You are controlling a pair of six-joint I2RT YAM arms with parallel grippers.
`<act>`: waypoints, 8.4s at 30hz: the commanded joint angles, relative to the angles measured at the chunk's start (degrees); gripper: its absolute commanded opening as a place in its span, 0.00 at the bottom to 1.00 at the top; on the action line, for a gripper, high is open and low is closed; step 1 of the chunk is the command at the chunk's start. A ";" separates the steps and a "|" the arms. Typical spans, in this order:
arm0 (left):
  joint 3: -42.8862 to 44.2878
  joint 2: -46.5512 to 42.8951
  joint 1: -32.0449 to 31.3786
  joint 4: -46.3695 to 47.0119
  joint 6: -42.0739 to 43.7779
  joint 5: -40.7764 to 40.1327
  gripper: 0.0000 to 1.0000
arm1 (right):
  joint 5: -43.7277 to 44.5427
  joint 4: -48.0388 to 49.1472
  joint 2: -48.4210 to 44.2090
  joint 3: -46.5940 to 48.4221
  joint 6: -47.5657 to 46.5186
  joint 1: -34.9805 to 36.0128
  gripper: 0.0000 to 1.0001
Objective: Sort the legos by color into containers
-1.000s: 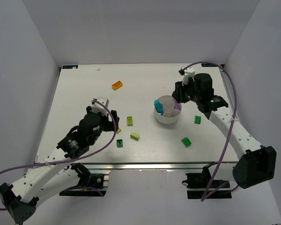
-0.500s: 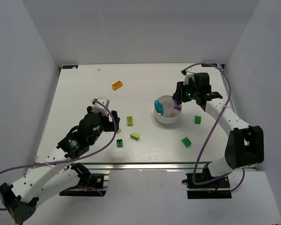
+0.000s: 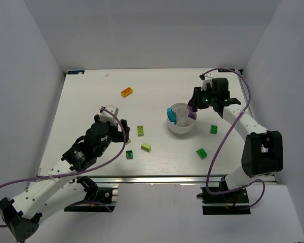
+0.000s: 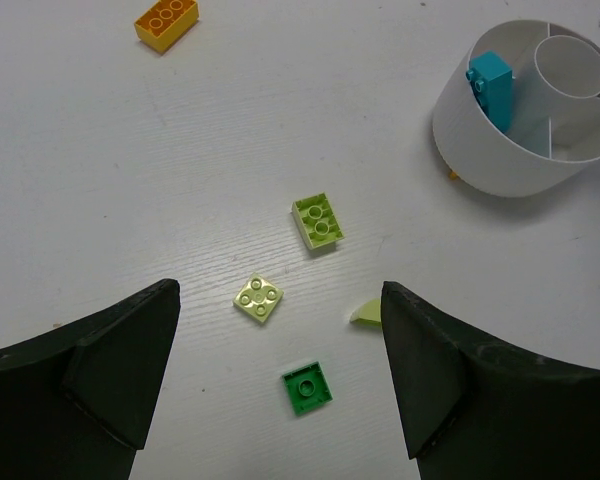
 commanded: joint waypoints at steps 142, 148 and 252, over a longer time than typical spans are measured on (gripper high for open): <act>66.19 84.74 11.83 19.71 9.47 74.60 0.17 | -35.92 -6.98 -24.81 -13.65 -20.67 -18.96 0.39; 66.63 86.14 10.78 19.27 9.30 74.34 0.21 | -36.27 -7.07 -24.81 -13.65 -20.58 -19.31 0.39; 2.47 -1.74 13.15 0.55 4.46 -1.77 0.98 | -1.64 -25.97 1.02 5.69 -42.38 36.93 0.56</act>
